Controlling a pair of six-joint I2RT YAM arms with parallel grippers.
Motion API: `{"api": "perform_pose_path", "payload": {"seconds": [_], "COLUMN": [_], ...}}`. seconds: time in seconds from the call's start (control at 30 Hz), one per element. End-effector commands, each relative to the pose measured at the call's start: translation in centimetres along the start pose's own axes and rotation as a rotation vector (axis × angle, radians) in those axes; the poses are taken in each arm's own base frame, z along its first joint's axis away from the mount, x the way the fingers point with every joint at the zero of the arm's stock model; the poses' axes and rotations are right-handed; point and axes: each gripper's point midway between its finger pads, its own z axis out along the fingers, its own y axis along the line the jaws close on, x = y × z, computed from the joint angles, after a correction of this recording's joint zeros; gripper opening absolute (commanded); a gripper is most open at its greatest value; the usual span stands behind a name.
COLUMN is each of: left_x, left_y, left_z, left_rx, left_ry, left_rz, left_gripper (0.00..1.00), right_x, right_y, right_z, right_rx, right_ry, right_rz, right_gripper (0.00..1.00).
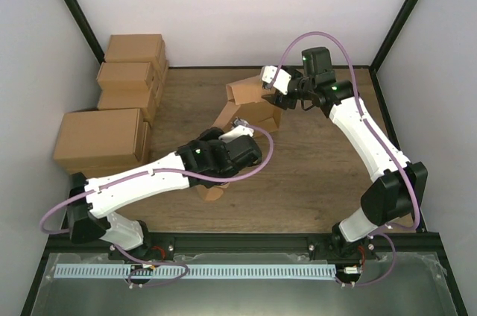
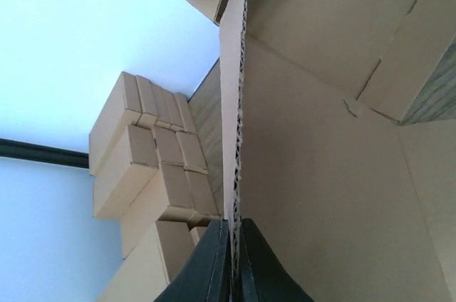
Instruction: Fold the paper box
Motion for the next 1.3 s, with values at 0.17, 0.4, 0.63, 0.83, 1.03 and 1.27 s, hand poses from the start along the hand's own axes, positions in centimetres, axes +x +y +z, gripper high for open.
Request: {"api": "perform_pose_path", "payload": {"seconds": [0.17, 0.4, 0.63, 0.83, 1.03, 1.27], "left_x": [-1.0, -2.2, -1.7, -1.5, -2.1, -2.2], "left_y": [-0.2, 0.5, 0.1, 0.0, 0.2, 0.2], "left_z": [-3.0, -4.5, -3.3, -3.3, -3.4, -3.3], "left_rx": [0.232, 0.359, 0.366, 0.381, 0.408, 0.423], "left_ry": [-0.167, -0.281, -0.238, -0.253, -0.278, -0.284], "left_rz": [-0.178, -0.352, -0.366, -0.379, -0.408, -0.416], "left_gripper": [0.04, 0.04, 0.04, 0.04, 0.04, 0.04], "right_x": [0.7, 0.6, 1.3, 0.4, -0.2, -0.7], "right_y": [-0.6, 1.1, 2.5, 1.3, 1.3, 1.4], "right_z": [1.0, 1.6, 2.2, 2.4, 3.6, 4.7], "right_rx": [0.027, -0.019, 0.035, 0.141, 0.239, 0.312], "right_ry": [0.050, 0.042, 0.067, 0.021, 0.012, 0.010], "right_rz": [-0.055, -0.074, -0.226, -0.341, -0.484, -0.613], "right_gripper": [0.66, 0.66, 0.69, 0.65, 0.65, 0.55]}}
